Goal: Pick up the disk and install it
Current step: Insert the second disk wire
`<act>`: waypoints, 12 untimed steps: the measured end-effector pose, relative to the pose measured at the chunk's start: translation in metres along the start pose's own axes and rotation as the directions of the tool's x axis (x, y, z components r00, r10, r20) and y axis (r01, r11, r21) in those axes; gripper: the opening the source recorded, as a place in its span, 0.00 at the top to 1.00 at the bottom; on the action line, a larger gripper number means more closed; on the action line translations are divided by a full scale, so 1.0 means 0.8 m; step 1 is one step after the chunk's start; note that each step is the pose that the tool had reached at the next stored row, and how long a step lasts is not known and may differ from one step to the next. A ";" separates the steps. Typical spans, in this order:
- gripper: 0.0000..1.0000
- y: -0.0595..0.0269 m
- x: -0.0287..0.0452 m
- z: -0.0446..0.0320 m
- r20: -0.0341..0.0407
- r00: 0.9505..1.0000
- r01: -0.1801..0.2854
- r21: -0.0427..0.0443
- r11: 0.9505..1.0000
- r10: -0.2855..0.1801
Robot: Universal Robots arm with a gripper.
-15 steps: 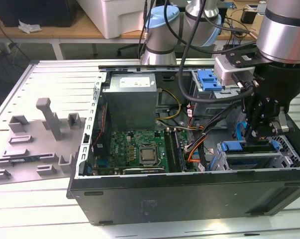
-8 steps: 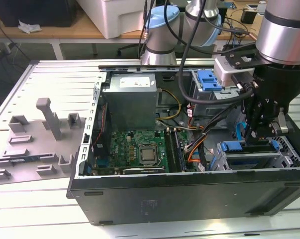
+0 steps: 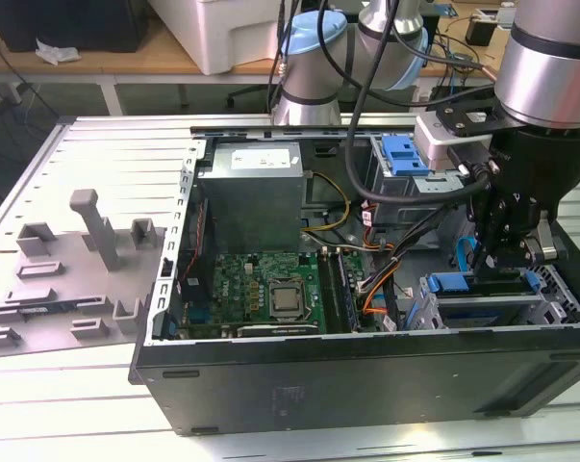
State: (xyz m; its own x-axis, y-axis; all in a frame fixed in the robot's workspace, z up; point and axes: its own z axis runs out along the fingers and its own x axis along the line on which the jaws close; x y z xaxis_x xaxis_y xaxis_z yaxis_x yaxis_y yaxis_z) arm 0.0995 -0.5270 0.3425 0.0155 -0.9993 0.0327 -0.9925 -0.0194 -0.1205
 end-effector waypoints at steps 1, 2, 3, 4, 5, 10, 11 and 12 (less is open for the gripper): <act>0.84 0.000 0.0002 0.0005 0.000 1.000 0.000 0.000 1.000 0.000; 0.84 0.000 0.0002 0.0007 0.000 1.000 0.000 0.000 1.000 0.000; 0.84 0.000 0.0003 0.0011 0.001 1.000 0.000 0.000 1.000 0.000; 0.84 0.000 0.0003 0.0012 0.000 1.000 0.000 0.000 1.000 0.000; 0.84 0.000 0.0003 0.0011 0.000 1.000 0.000 0.000 1.000 0.000; 0.84 0.000 0.0002 0.0012 0.000 1.000 0.000 0.000 1.000 0.000; 0.84 0.000 0.0002 0.0013 0.000 1.000 0.000 0.000 1.000 0.000; 0.84 0.000 0.0002 0.0014 0.000 1.000 0.000 0.000 1.000 0.000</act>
State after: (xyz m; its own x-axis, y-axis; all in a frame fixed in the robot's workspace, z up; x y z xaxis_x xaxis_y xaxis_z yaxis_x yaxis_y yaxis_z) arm 0.0995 -0.5273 0.3414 0.0156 -0.9993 0.0326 -0.9925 -0.0194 -0.1205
